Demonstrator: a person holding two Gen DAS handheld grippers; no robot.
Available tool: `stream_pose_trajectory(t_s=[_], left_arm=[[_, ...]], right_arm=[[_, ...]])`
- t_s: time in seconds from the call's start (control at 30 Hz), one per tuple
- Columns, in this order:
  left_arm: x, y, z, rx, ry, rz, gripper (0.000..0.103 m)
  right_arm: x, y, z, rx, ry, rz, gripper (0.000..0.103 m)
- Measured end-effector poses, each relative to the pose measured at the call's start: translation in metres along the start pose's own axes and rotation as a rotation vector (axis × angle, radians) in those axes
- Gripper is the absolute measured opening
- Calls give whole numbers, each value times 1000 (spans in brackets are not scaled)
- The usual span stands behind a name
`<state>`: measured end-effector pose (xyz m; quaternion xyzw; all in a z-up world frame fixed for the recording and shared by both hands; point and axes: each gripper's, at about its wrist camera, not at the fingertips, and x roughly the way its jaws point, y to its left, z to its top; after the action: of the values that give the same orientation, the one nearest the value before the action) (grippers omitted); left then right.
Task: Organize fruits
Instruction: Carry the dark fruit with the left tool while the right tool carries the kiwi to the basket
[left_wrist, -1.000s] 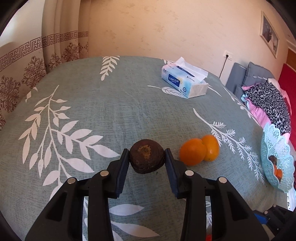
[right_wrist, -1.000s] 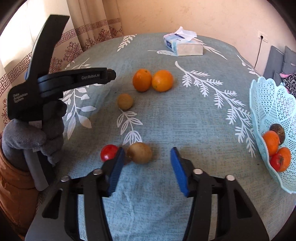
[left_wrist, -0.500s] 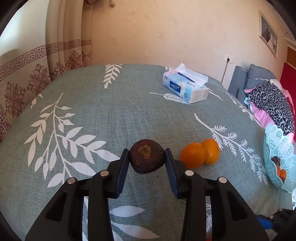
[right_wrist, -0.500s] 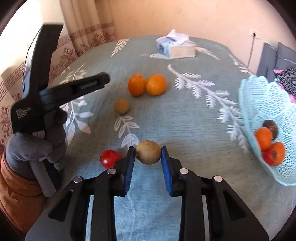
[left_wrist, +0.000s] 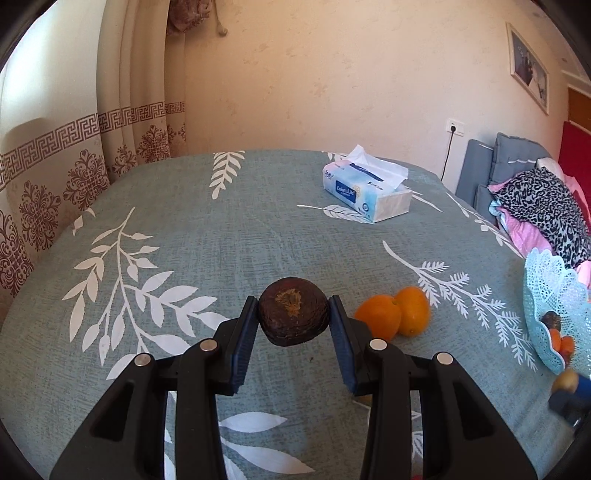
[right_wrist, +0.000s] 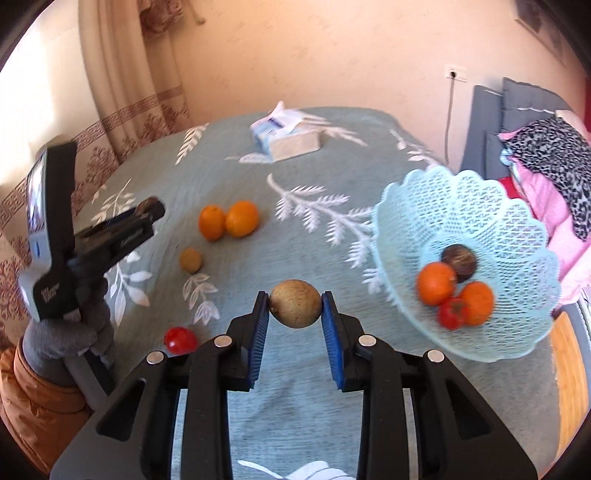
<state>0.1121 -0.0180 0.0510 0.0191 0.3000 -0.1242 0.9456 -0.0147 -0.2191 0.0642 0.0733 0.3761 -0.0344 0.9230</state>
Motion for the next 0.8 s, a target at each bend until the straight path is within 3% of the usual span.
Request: stream_pose_trajectory(t_s=[0.37, 0.8], left_arm=[[-12, -5, 2, -10, -16, -24, 39], [-42, -32, 5, 48, -63, -82, 39]], right_arm=[[-15, -30, 10, 58, -49, -94, 30], [-8, -79, 14, 124, -59, -202, 29]])
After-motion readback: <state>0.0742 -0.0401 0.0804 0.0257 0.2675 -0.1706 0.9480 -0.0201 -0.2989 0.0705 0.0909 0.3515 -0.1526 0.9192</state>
